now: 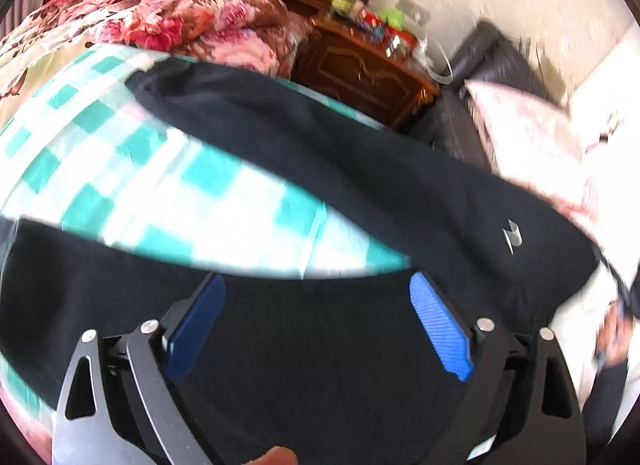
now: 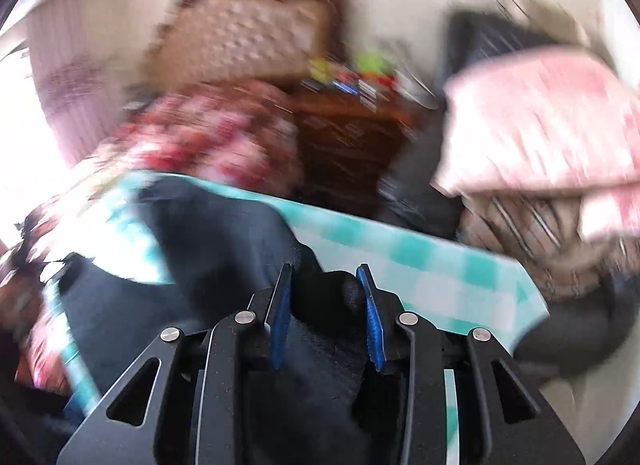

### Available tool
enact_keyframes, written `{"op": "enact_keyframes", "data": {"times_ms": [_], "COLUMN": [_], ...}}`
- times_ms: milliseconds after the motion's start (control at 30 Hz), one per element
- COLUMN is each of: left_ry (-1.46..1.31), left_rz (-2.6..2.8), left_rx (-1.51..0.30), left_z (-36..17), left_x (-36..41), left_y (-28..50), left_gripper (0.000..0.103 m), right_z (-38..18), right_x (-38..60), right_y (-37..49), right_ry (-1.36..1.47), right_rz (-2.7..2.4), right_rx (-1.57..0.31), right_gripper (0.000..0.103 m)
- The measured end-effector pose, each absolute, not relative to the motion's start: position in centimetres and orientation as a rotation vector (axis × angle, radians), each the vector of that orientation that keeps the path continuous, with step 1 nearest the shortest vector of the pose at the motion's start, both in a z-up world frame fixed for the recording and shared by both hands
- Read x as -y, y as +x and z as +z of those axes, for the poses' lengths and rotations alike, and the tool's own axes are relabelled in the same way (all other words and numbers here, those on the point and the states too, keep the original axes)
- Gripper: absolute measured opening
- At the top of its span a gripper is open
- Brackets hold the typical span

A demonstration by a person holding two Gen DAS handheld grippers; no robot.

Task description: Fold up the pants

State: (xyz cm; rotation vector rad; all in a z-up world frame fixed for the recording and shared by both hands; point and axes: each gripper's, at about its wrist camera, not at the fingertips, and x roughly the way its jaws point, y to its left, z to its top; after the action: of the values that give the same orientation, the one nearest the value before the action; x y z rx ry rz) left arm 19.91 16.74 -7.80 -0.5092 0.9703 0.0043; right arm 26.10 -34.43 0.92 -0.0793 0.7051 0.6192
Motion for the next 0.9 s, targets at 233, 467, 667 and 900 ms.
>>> {"op": "enact_keyframes", "data": {"times_ms": [233,467,667,900], "left_ry": [-0.717,-0.865,-0.871,-0.911], "left_rz": [-0.014,0.022,0.007,0.025], "left_rx": [-0.97,-1.087,-1.163,-1.201], "left_z": [-8.8,-14.1,-17.2,-18.2], "left_x": [-26.0,-29.7,-27.2,-26.4], "left_y": [29.5,41.3,47.3,48.2], "left_gripper": [0.073,0.065,0.065,0.012], "right_z": [-0.9,-5.4,-7.6,-7.3], "right_x": [31.8,31.1,31.1,33.1], "right_y": [13.8,11.5,11.3,11.0], "right_ry": [0.013,0.096,0.126,0.129], "right_rz": [0.875,0.867,0.852,0.8], "right_rx": [-0.759,-0.894,-0.94,-0.934], "right_gripper": [0.028,0.014,0.014,0.014]}}
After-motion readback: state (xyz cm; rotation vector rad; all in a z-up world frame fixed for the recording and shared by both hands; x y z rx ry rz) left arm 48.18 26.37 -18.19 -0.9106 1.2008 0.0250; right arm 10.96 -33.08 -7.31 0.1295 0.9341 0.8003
